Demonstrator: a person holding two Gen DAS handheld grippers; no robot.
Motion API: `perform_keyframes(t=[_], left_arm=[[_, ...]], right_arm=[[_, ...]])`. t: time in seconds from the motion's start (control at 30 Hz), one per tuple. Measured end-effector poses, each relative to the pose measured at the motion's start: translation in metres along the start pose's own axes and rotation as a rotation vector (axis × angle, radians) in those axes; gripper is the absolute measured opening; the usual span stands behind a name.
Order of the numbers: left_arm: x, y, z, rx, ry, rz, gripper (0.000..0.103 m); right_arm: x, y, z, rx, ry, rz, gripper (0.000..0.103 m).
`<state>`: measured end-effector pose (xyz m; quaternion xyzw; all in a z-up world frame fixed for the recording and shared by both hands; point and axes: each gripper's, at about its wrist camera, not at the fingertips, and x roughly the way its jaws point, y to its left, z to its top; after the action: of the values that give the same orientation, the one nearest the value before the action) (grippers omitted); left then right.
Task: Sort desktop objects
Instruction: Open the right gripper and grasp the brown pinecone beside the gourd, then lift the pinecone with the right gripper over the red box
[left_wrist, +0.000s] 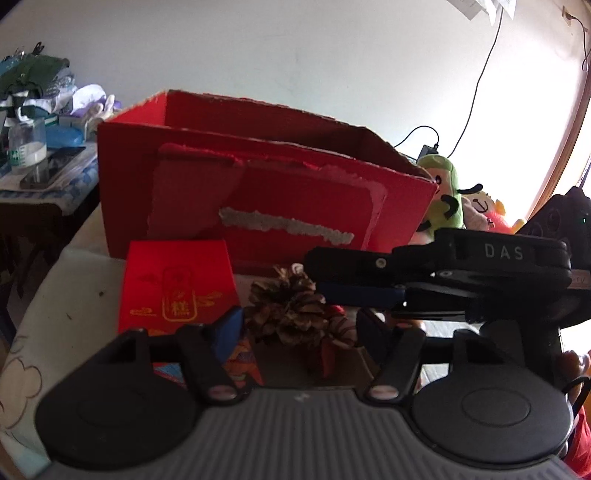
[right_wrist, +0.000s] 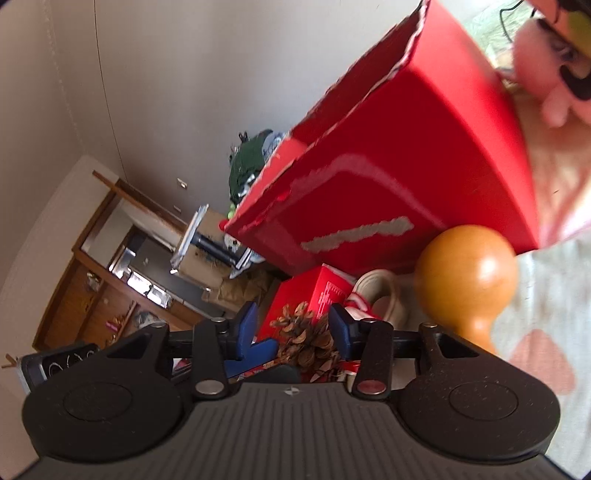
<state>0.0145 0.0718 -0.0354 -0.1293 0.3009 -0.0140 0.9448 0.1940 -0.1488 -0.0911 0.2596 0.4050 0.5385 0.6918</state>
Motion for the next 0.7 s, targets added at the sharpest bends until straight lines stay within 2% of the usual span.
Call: perform_keyframes(t=[0.17, 0.33, 0.47, 0.7], left_arm=[[-0.002, 0.006, 0.000, -0.010, -0.018, 0.002, 0.060], [-0.003, 0.003, -0.002, 0.010, -0.025, 0.017, 0.052], [-0.002, -0.001, -0.003, 0.019, -0.026, 0.013, 0.047], [-0.010, -0.006, 0.000, -0.001, -0.044, -0.043, 0.043]], right_arm=[[0.018, 0.016, 0.001, -0.038, 0.020, -0.056, 0.045], [0.006, 0.011, -0.001, -0.020, 0.007, -0.069, 0.025], [0.004, 0.010, -0.001, -0.010, -0.003, -0.062, 0.024], [-0.011, 0.015, -0.005, -0.034, -0.051, -0.064, 0.023]])
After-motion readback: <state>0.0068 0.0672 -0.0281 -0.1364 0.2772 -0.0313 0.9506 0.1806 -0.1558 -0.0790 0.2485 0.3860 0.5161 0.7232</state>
